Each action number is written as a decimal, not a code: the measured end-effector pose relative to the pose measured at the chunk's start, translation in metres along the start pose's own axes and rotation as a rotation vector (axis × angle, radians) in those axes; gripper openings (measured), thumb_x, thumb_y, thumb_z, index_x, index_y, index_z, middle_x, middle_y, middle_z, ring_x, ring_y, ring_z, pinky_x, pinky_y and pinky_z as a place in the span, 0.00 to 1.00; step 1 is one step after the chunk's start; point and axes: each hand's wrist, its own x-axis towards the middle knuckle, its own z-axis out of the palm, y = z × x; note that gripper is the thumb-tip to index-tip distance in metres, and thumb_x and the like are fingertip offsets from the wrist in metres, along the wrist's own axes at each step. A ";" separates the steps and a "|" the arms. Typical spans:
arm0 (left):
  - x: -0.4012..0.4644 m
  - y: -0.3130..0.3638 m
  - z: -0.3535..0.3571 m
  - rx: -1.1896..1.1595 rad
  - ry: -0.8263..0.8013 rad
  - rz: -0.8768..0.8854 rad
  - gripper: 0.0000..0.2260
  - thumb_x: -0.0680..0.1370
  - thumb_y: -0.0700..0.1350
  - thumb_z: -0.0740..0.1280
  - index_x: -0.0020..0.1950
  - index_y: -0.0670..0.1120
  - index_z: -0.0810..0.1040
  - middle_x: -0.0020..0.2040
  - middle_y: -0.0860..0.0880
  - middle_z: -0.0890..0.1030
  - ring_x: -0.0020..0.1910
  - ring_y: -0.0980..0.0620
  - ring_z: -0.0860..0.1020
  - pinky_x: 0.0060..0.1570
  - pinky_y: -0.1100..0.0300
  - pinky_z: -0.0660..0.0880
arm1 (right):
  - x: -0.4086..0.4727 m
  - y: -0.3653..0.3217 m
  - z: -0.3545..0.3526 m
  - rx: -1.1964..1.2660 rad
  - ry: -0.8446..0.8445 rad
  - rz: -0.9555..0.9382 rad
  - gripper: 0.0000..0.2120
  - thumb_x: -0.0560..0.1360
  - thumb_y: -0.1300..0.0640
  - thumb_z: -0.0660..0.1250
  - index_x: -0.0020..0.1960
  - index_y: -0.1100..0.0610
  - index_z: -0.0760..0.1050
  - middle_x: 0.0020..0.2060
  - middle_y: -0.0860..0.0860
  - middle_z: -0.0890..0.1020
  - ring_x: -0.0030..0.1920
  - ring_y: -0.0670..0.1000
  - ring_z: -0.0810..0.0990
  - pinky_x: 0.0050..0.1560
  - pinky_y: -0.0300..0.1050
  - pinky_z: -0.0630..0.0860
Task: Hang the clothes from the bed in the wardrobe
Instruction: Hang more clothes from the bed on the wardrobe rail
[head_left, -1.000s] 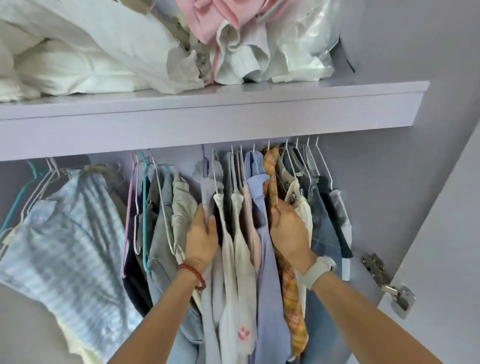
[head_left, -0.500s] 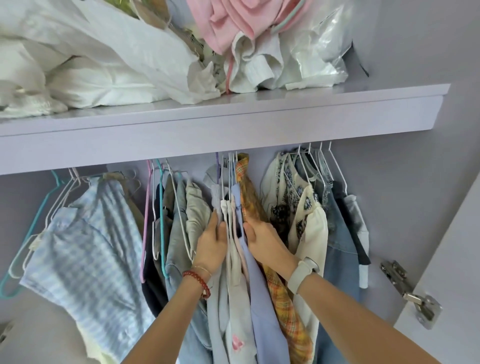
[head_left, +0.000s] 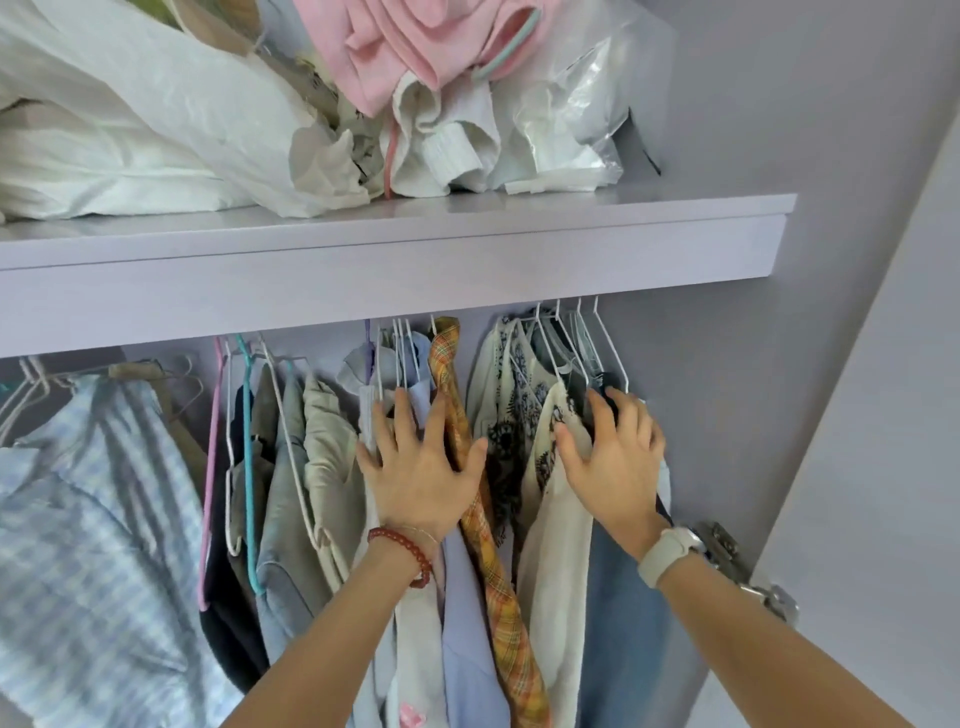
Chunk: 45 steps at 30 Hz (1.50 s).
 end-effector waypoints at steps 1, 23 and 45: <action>0.001 0.003 0.004 0.087 -0.015 0.002 0.31 0.75 0.66 0.52 0.75 0.56 0.52 0.77 0.47 0.46 0.75 0.46 0.41 0.69 0.39 0.46 | 0.008 0.007 0.000 -0.033 -0.100 0.101 0.31 0.73 0.40 0.59 0.68 0.58 0.65 0.67 0.59 0.68 0.69 0.60 0.63 0.66 0.60 0.59; -0.003 0.000 0.024 0.162 0.110 0.024 0.25 0.75 0.55 0.52 0.71 0.49 0.67 0.73 0.41 0.62 0.74 0.41 0.53 0.68 0.39 0.49 | 0.039 0.037 0.026 0.076 -0.143 0.335 0.19 0.80 0.54 0.53 0.69 0.60 0.63 0.57 0.62 0.71 0.53 0.65 0.74 0.47 0.57 0.73; -0.061 0.010 -0.038 0.256 -0.125 0.255 0.24 0.80 0.56 0.49 0.75 0.51 0.53 0.76 0.46 0.51 0.75 0.46 0.47 0.69 0.40 0.46 | -0.054 0.010 -0.071 -0.170 -0.218 -0.064 0.23 0.78 0.54 0.54 0.72 0.58 0.59 0.72 0.56 0.61 0.72 0.56 0.56 0.71 0.54 0.53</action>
